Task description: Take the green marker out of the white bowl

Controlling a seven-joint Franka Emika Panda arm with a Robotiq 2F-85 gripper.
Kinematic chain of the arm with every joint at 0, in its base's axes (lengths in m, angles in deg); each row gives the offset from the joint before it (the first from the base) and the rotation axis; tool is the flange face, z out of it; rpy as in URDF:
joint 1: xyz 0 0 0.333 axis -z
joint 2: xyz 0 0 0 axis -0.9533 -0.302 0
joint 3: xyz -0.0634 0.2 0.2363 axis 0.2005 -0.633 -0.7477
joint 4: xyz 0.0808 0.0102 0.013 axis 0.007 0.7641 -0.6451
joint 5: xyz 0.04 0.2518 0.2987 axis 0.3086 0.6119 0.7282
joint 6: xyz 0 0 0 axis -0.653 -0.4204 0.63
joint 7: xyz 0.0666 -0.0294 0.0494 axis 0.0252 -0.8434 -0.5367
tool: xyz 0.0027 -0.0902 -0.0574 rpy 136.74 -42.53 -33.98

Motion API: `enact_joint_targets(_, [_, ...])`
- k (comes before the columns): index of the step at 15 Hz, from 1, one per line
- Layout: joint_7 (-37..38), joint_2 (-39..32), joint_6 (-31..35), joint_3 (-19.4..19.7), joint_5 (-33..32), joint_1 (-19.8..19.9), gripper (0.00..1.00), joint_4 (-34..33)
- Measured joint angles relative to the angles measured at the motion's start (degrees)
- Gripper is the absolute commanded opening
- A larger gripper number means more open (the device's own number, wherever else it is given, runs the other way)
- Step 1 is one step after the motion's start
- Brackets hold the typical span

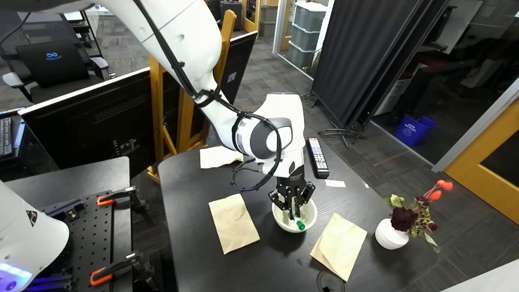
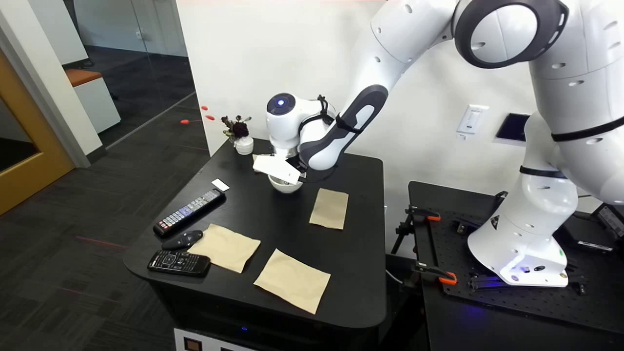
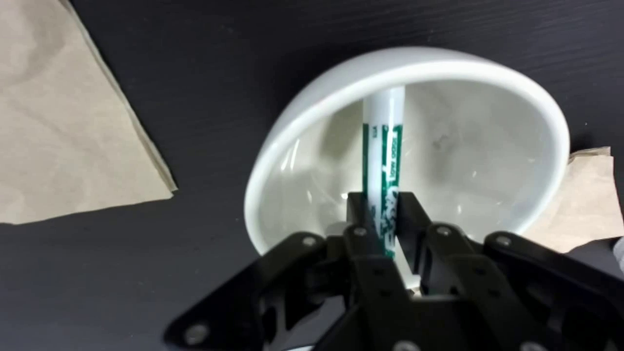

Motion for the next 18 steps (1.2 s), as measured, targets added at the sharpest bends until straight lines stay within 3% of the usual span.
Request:
enact_joint_targets(5, [-0.4, 1.3, 0.0, 0.9, 0.1, -0.2, 0.05, -0.3])
enact_joint_targets(10, [-2.8, 7.6, -1.4, 1.5, 0.1, -0.3, 0.05, 1.1])
enact_joint_targets(18, [-14.4, 20.9, -4.9, 0.8, 0.0, 1.2, 0.05, 10.0])
